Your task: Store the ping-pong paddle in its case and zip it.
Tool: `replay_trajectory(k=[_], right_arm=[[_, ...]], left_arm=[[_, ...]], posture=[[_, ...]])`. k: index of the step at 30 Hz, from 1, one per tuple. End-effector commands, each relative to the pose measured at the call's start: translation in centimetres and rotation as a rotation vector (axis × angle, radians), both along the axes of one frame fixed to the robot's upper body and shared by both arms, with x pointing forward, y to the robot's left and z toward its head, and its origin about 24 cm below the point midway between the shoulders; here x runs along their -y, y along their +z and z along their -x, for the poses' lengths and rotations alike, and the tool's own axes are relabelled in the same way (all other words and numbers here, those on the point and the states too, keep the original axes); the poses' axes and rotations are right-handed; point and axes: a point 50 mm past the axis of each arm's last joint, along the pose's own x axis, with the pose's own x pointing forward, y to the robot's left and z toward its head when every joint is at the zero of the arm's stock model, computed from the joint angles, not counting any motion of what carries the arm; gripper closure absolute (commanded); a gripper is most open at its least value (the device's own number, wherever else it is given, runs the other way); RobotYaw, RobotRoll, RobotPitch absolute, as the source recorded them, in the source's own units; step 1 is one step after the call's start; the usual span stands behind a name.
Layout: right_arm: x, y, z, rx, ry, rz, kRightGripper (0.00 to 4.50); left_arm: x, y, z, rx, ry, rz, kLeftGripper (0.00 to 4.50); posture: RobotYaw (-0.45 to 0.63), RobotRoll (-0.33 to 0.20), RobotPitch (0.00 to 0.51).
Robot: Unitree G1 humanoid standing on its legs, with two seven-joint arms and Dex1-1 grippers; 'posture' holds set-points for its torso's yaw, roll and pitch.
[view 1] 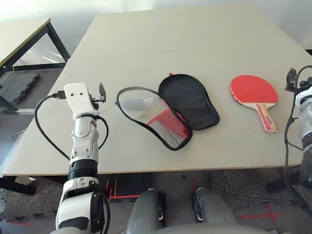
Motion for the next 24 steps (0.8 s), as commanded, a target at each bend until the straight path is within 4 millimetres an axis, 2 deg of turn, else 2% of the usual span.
replay_trajectory(k=[1,5,9,14,18,24], right_arm=[[0.2,0.0,0.1,-0.025,-0.004,-0.01,0.01],[0.1,0.2,-0.3,-0.079,0.009,-0.023,0.01],[-1.5,1.8,-0.9,-0.147,0.166,-0.102,0.01],[-3.1,3.4,0.2,-0.335,0.281,-0.108,0.01],[-4.3,3.9,1.4,-0.565,0.272,-0.171,0.01],[-5.6,4.9,2.7,-0.711,0.311,-0.265,0.01]], left_arm=[[0.3,0.0,-0.2,-0.009,-0.031,-0.006,0.0],[1.0,0.5,-0.3,0.0,-0.113,-0.033,0.0],[1.0,2.4,-0.5,0.024,-0.236,-0.057,0.0],[1.6,4.8,-0.4,0.034,-0.477,-0.1,0.0],[2.7,6.3,-0.1,0.022,-0.689,-0.117,0.0],[3.9,8.0,0.1,-0.017,-0.882,-0.141,0.0]], posture=[[0.04,0.0,0.057],[0.04,0.0,0.058],[0.03,0.0,0.06],[0.0,0.0,0.066],[-0.02,0.0,0.069],[-0.03,0.0,0.08]])
